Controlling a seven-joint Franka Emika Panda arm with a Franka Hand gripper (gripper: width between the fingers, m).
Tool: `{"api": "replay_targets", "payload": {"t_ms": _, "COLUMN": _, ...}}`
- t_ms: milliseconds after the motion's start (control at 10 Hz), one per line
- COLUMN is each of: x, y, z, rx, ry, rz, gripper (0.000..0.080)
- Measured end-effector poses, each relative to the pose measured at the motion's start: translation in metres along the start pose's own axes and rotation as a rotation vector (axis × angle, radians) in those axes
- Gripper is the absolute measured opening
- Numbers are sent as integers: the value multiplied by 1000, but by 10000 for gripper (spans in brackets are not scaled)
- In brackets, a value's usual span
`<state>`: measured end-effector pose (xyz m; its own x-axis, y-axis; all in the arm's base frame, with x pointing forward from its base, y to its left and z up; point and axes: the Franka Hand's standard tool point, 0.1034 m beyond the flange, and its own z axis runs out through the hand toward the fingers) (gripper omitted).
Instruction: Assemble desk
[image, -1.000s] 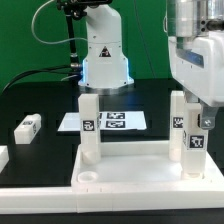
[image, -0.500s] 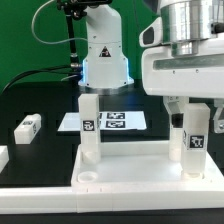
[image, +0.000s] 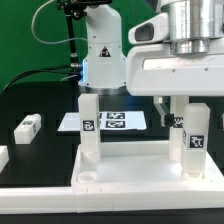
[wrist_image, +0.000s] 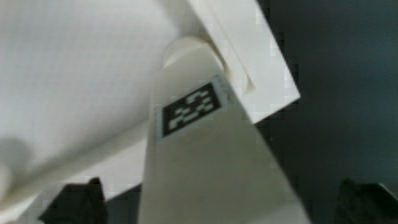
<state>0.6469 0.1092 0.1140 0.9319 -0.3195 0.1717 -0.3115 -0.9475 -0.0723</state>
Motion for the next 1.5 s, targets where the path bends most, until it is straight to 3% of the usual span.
{"api": "replay_targets", "payload": {"t_ms": 100, "x": 0, "y": 2, "z": 0, "rx": 0, "ry": -11, "rz": -117, "gripper": 649}}
{"api": "replay_targets", "payload": {"t_ms": 400, "x": 0, "y": 2, "z": 1, "rx": -1, "ry": -10, "rz": -89, "gripper": 612}}
{"api": "replay_targets", "payload": {"t_ms": 500, "x": 0, "y": 2, "z": 1, "rx": -1, "ry": -11, "rz": -87, "gripper": 420}}
{"api": "replay_targets", "payload": {"t_ms": 600, "x": -1, "y": 2, "z": 1, "rx": 0, "ry": -11, "rz": -23, "gripper": 420}}
{"api": "replay_targets", "payload": {"t_ms": 700, "x": -1, "y": 3, "z": 1, "rx": -1, "ry": -12, "rz": 36, "gripper": 287}}
{"api": "replay_targets", "payload": {"t_ms": 900, "x": -2, "y": 3, "z": 2, "rx": -7, "ry": -18, "rz": 189, "gripper": 287}}
{"api": "replay_targets", "payload": {"t_ms": 1100, "x": -5, "y": -1, "z": 2, "rx": -66, "ry": -55, "rz": 471, "gripper": 287}}
{"api": "replay_targets", "payload": {"t_ms": 1400, "x": -3, "y": 6, "z": 3, "rx": -76, "ry": -59, "rz": 844, "gripper": 288}}
{"api": "replay_targets", "payload": {"t_ms": 1500, "x": -3, "y": 9, "z": 4, "rx": -63, "ry": -62, "rz": 995, "gripper": 288}}
